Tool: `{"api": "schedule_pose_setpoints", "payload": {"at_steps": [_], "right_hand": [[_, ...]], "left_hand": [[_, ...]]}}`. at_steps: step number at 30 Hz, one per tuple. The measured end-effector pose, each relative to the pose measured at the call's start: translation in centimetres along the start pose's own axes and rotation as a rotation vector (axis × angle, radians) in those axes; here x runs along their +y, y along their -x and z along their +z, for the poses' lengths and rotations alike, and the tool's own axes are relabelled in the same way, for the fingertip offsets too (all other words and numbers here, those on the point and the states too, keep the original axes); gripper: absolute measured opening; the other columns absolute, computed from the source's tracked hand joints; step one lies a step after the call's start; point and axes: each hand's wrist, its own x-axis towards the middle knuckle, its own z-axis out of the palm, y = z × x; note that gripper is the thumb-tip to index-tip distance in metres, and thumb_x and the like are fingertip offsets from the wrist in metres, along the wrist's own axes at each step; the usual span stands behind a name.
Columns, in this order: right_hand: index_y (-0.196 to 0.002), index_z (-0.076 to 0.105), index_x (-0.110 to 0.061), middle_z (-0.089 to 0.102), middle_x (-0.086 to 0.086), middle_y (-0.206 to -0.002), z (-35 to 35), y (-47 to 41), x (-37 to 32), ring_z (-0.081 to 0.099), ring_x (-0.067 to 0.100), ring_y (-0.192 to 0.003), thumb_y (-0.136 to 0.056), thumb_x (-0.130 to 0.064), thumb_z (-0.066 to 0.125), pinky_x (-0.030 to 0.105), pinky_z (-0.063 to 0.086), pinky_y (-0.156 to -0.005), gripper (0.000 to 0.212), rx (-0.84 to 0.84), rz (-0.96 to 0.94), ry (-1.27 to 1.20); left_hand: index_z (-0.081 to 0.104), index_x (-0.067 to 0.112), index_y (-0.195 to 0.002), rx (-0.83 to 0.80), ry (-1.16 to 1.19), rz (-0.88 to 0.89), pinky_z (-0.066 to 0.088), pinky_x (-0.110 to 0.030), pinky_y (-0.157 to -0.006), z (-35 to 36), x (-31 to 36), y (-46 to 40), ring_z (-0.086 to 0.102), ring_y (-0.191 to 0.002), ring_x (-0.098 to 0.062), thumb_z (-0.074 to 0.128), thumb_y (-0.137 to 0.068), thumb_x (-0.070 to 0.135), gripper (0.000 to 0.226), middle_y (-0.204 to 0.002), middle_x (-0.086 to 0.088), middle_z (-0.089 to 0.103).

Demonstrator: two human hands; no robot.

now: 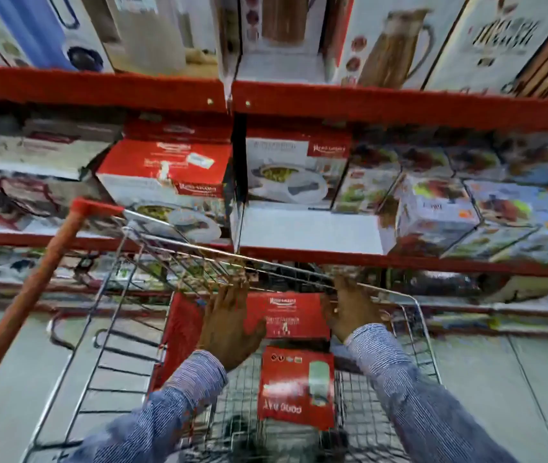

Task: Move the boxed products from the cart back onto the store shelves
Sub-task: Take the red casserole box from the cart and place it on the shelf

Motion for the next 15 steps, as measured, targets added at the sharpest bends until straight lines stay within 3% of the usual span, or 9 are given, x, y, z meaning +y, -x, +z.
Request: {"api": "schedule_pose_setpoints", "payload": {"at_steps": [3,5,8,11,13,15], "right_hand": [[-0.129,0.049,-0.023,0.067,0.011,-0.121,4.2,-1.3,1.6,0.065,0.031,-0.105,-0.078,-0.050,0.047,0.040,0.052,-0.091,0.058,-0.136,0.143,-0.151],[-0.126,0.052,-0.027,0.069,0.003,-0.118,5.7,-1.4,2.0,0.066,0.029,-0.103,-0.078,-0.056,0.045,0.036,0.051,-0.091,0.057,-0.217,0.253,-0.217],[-0.130,0.052,-0.018,0.065,0.007,-0.125,5.6,-0.8,1.2,0.061,0.027,-0.110,-0.093,-0.036,0.046,0.021,0.039,-0.082,0.042,-0.305,0.330,-0.281],[-0.131,0.053,-0.024,0.062,0.005,-0.130,6.4,-1.3,1.6,0.057,0.022,-0.106,-0.093,-0.033,0.043,0.018,0.032,-0.070,0.040,-0.313,0.397,-0.416],[-0.128,0.056,-0.029,0.062,0.003,-0.130,6.1,-1.1,1.5,0.057,0.024,-0.111,-0.090,-0.033,0.043,0.023,0.031,-0.075,0.040,-0.289,0.422,-0.480],[-0.121,0.061,-0.033,0.066,0.000,-0.125,5.8,-0.8,1.8,0.060,0.023,-0.108,-0.085,-0.036,0.047,0.027,0.040,-0.083,0.038,-0.246,0.435,-0.564]], "left_hand": [[0.051,0.019,-0.128,-0.140,0.202,-0.153,0.048,-0.042,-0.097,4.4,-2.3,-1.4,0.057,-0.117,-0.031,0.045,-0.070,0.060,0.070,-0.128,-0.007,0.060],[0.050,0.019,-0.125,-0.261,0.382,-0.350,0.051,-0.040,-0.095,6.5,-3.2,-2.2,0.063,-0.111,-0.030,0.058,-0.069,0.057,0.067,-0.121,-0.005,0.066],[0.053,0.012,-0.129,-0.322,0.626,-0.552,0.045,-0.037,-0.102,8.2,-3.7,-2.8,0.061,-0.115,-0.029,0.071,-0.071,0.042,0.068,-0.125,-0.007,0.066],[0.058,0.008,-0.126,-0.313,0.766,-0.595,0.042,-0.038,-0.105,8.2,-3.4,-3.0,0.060,-0.115,-0.028,0.070,-0.077,0.029,0.055,-0.125,-0.003,0.064],[0.057,0.003,-0.125,-0.300,0.817,-0.611,0.042,-0.033,-0.099,7.8,-3.0,-2.8,0.059,-0.116,-0.031,0.064,-0.085,0.012,0.042,-0.125,-0.011,0.064],[0.061,0.007,-0.120,-0.245,0.832,-0.608,0.043,-0.033,-0.098,6.6,-2.8,-2.2,0.060,-0.112,-0.031,0.066,-0.083,0.013,0.038,-0.122,-0.013,0.066]]}}
